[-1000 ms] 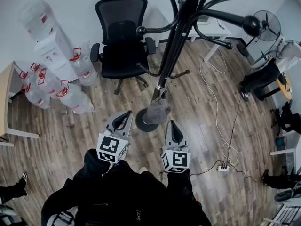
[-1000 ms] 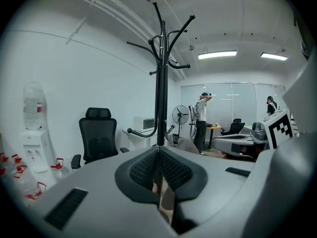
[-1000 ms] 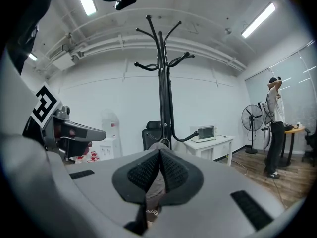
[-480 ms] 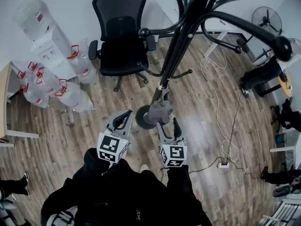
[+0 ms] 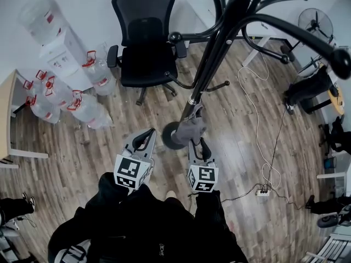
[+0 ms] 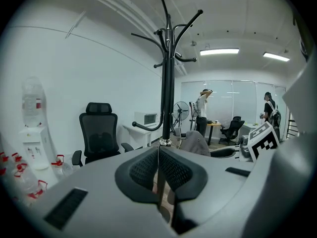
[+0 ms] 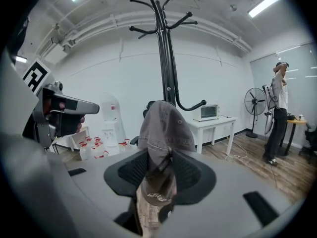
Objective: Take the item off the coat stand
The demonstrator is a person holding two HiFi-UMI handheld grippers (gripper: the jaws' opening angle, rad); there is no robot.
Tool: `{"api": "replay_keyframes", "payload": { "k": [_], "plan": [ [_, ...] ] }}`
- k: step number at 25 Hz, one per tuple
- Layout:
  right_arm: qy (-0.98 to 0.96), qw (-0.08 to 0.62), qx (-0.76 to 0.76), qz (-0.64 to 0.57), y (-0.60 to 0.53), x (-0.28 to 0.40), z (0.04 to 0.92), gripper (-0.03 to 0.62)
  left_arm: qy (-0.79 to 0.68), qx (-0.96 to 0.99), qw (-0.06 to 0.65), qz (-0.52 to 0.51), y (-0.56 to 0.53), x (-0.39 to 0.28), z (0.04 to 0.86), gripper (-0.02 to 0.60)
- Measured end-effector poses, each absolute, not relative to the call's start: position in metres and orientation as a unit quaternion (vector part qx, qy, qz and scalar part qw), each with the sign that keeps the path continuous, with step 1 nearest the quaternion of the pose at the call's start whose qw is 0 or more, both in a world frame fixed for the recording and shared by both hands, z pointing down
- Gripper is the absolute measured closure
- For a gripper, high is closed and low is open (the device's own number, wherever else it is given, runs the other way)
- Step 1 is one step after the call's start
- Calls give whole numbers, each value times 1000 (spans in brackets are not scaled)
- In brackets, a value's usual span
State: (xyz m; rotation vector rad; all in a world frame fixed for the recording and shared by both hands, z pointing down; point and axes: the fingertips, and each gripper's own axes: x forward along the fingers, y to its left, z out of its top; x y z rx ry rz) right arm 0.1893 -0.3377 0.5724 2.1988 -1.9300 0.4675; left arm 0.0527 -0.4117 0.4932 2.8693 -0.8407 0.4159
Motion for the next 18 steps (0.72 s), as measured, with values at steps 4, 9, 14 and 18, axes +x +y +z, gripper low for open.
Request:
{"api": "replay_keyframes", "payload": {
  "k": [4,9,14,18],
  "plan": [
    [-636,94,750,157,-336,194,570,503,-276,949,62,138,-411,51,493,557],
    [-633,97,752,158,-333,194,569,523,-274,950,62,137,-409,49,493,557],
    [-631,92,755,152,-329,194,561,530,-274,951,59,132,-407,48,490,556],
    [-633,85,757,141,-323,190,547,531,-275,951,57,126,-402,44,485,557]
  ]
}}
